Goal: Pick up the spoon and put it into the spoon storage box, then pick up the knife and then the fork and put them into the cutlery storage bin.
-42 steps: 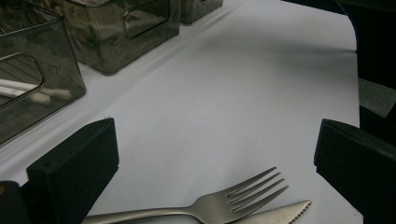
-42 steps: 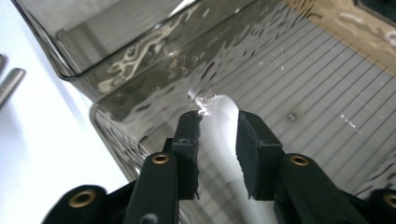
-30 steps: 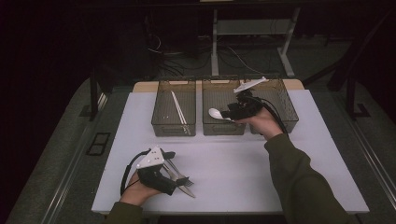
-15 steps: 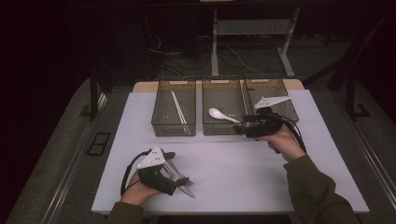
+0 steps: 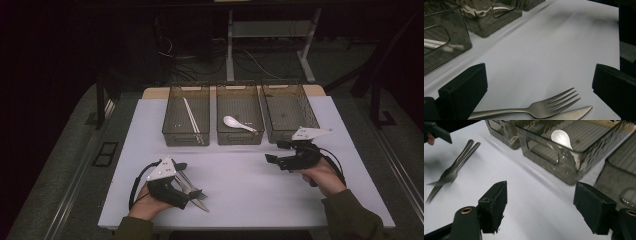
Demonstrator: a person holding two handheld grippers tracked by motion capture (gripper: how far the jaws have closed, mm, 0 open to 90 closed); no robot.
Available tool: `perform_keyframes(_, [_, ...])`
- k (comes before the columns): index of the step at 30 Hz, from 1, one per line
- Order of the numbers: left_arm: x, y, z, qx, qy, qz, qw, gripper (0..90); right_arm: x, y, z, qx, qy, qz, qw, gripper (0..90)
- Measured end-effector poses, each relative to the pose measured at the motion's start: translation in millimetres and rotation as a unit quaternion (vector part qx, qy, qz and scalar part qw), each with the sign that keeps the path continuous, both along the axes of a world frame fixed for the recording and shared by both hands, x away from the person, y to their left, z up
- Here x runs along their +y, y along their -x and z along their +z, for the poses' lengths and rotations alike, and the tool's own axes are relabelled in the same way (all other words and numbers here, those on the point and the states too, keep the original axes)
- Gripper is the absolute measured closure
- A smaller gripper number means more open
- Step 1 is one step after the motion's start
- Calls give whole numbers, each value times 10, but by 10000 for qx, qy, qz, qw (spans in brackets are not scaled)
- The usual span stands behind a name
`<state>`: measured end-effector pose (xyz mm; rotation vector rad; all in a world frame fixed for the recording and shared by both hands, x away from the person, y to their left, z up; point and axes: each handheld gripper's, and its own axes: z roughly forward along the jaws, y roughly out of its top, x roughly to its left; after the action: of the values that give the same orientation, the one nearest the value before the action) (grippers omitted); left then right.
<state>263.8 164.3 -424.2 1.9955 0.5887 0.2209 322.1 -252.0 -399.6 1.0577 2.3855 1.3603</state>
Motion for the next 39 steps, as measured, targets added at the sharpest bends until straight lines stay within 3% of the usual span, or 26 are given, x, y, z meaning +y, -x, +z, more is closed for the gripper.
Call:
perform_keyframes(14, [17,5,4,-20,25,44,10000,0,-283,378,-242,113,133,-178,9997,248])
perform_keyframes(19, [28,11,16,-24,-16,98,9999,0,-374,506,-309,48,185,-183,9996,240])
perform_keyframes(23, [60,16,23,-7,-47,151,9999,52,-441,609,-327,58,158,-211,9996,238])
perform_keyframes(29, [120,66,24,124,-232,208,9994,251,-493,701,-339,24,168,-218,9996,238])
perform_keyframes(35, [200,188,-29,390,-496,-95,9980,553,-510,710,-343,9,129,-235,9996,238])
perform_keyframes(39, [187,213,-50,606,-524,-327,9962,731,-487,719,-346,-4,201,-196,9996,238])
